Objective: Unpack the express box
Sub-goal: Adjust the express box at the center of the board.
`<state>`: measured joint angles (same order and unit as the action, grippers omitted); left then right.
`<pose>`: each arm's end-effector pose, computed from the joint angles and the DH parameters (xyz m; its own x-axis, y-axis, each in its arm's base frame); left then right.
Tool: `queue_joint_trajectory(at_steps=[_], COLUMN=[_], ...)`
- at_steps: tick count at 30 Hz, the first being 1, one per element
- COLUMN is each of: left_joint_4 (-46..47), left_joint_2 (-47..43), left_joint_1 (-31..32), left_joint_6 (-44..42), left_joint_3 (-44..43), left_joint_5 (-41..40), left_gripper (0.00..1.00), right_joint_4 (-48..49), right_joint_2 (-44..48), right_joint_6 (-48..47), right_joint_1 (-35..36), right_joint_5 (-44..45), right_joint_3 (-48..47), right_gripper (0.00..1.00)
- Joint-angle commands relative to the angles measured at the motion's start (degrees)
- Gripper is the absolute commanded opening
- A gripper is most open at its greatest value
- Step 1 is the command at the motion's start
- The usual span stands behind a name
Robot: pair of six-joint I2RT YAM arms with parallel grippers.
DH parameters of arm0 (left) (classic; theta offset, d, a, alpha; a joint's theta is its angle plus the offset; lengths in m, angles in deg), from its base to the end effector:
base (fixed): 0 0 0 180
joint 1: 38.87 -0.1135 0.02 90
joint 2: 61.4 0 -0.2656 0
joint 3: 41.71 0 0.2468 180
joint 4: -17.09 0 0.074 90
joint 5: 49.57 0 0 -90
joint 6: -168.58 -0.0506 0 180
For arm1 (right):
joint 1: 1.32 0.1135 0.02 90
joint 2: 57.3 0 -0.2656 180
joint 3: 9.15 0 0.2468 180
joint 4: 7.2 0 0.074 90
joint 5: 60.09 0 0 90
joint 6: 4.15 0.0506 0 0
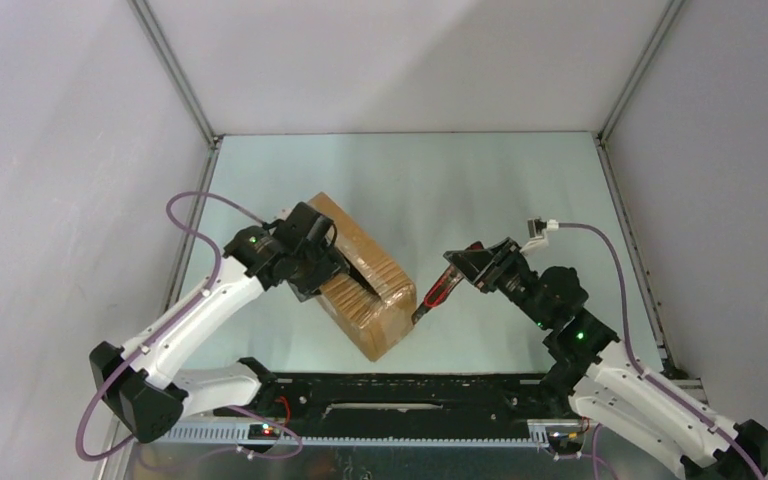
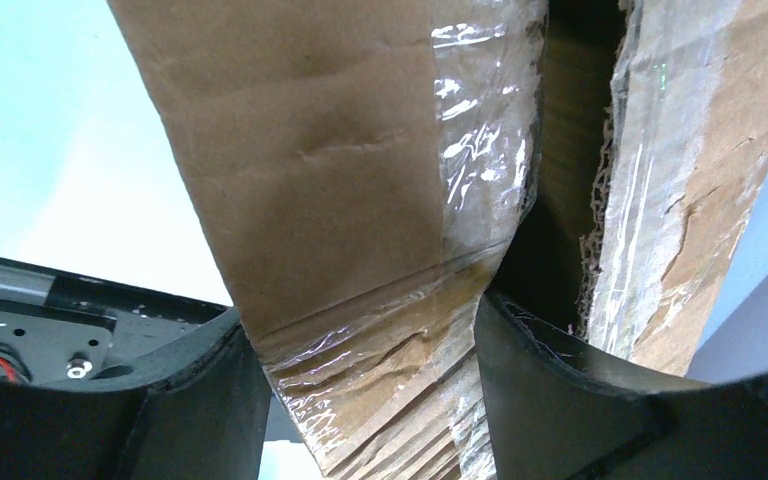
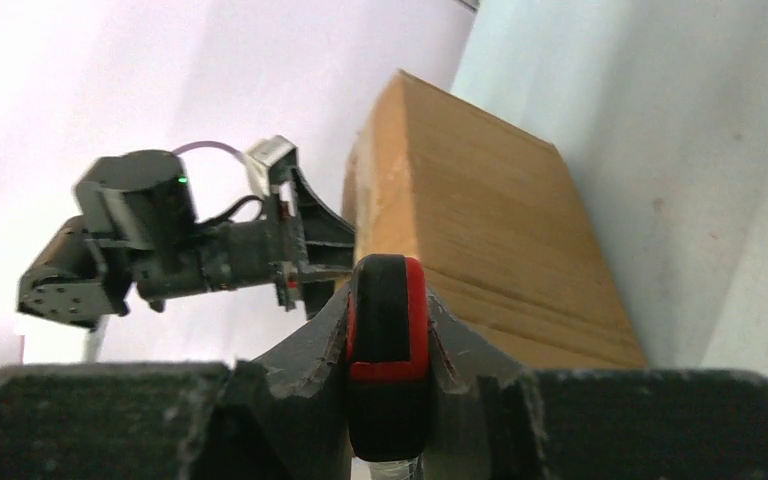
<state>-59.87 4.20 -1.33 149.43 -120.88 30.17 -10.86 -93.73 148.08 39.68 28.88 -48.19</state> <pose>0.1685 -0.1182 0.3026 -0.7392 -0.6043 -0.2974 -0.4938 0.7865 -0.3709 0.1333 0.1171 0.2802 -0.5988 0.6516 -0.4656 -0.2997 0.3567 0.8848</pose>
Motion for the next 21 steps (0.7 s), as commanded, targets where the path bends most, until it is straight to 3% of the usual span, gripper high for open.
queue_joint_trajectory(at_steps=[1, 10, 21], left_joint_4=[-0.38, -2.11, -1.21], left_joint_2=[0.08, 1.01, 0.67], left_joint_1=[0.17, 0.16, 0.11], left_joint_6=[-5.66, -8.13, -9.23], left_joint_3=[-4.71, -5.54, -4.42], left_joint_5=[-1.77, -2.15, 0.02], left_gripper=[0.66, 0.63, 0.63], right_joint_4=[5.75, 7.41, 11.71], right_joint_2=[-0.77, -12.83, -21.39], right_joint_6=[-3.02, -19.9, -24.08], right_joint_1=[1.05, 11.37, 14.76], right_joint_5=[-0.33, 7.79, 10.1], right_joint_3=[-5.32, -16.59, -20.73], right_gripper=[0.0, 0.0, 0.0])
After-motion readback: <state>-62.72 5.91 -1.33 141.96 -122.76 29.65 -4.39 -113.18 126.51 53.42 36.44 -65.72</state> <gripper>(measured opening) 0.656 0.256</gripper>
